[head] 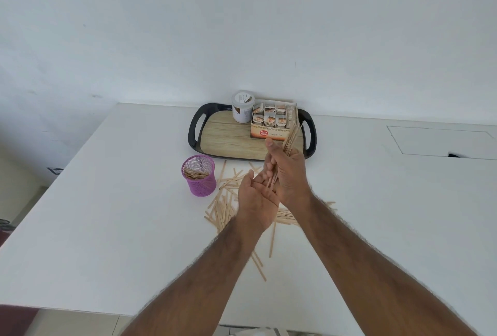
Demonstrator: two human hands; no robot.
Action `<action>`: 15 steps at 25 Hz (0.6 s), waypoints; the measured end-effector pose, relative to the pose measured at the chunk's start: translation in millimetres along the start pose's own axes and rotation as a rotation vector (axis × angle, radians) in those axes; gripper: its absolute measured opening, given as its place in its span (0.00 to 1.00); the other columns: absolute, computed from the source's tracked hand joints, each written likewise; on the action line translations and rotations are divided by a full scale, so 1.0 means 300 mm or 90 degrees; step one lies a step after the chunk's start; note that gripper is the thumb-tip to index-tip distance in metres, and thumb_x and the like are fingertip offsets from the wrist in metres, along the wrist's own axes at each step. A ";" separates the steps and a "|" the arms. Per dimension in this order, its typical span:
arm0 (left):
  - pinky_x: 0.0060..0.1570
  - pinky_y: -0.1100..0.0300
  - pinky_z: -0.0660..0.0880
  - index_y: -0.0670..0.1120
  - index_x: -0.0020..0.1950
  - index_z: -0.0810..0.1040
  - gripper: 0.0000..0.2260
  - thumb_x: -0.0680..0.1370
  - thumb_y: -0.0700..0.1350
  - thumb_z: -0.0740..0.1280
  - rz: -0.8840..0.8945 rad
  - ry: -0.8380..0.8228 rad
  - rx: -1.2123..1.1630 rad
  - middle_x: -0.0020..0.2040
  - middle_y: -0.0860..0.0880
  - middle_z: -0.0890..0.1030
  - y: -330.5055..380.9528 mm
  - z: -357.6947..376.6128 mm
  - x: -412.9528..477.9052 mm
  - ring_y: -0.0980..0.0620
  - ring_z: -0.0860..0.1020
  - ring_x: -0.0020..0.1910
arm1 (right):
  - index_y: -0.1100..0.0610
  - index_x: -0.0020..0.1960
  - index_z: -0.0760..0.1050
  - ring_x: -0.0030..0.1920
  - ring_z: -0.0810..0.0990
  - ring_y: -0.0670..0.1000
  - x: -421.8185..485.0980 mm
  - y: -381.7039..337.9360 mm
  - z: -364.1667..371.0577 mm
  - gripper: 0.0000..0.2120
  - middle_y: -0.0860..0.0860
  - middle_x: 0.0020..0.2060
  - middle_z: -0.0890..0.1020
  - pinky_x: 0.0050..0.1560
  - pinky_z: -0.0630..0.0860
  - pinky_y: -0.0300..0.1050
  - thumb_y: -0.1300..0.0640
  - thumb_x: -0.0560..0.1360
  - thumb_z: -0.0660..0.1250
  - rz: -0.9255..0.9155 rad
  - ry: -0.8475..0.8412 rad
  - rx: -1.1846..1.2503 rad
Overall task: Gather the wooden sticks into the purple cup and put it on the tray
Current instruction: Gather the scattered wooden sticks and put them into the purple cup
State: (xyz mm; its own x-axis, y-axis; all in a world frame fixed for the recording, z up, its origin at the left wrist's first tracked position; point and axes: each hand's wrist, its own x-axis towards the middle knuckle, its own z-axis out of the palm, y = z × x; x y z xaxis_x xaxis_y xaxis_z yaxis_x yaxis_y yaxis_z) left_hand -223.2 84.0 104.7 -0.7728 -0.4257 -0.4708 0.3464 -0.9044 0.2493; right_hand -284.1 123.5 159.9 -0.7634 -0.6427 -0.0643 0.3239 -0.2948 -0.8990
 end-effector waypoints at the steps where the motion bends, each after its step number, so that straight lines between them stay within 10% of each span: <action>1: 0.65 0.52 0.75 0.37 0.54 0.81 0.23 0.86 0.52 0.53 0.007 0.001 -0.012 0.53 0.39 0.85 0.009 0.010 0.002 0.45 0.84 0.52 | 0.60 0.32 0.71 0.24 0.68 0.51 -0.006 0.005 0.007 0.17 0.54 0.24 0.71 0.29 0.69 0.42 0.60 0.78 0.71 -0.002 -0.002 0.008; 7: 0.43 0.57 0.83 0.41 0.44 0.80 0.17 0.85 0.46 0.57 0.031 -0.017 0.001 0.40 0.44 0.84 0.034 0.045 -0.004 0.48 0.85 0.42 | 0.59 0.36 0.72 0.31 0.74 0.49 -0.043 0.019 0.034 0.16 0.53 0.29 0.74 0.38 0.73 0.45 0.53 0.79 0.68 -0.022 0.017 -0.097; 15: 0.56 0.62 0.78 0.46 0.35 0.78 0.17 0.83 0.47 0.62 0.032 -0.062 0.020 0.32 0.50 0.77 0.024 0.043 -0.020 0.54 0.80 0.40 | 0.59 0.33 0.75 0.25 0.70 0.48 -0.058 0.079 0.099 0.20 0.52 0.24 0.71 0.27 0.68 0.38 0.54 0.83 0.64 -0.165 0.144 -0.265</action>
State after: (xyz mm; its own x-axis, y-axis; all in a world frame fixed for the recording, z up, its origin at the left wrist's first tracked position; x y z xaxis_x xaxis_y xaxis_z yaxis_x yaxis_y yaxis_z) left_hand -222.9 80.4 120.4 -0.8034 -0.4647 -0.3723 0.3708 -0.8797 0.2978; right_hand -246.5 106.8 152.7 -0.9048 -0.4048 0.1320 -0.1048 -0.0886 -0.9905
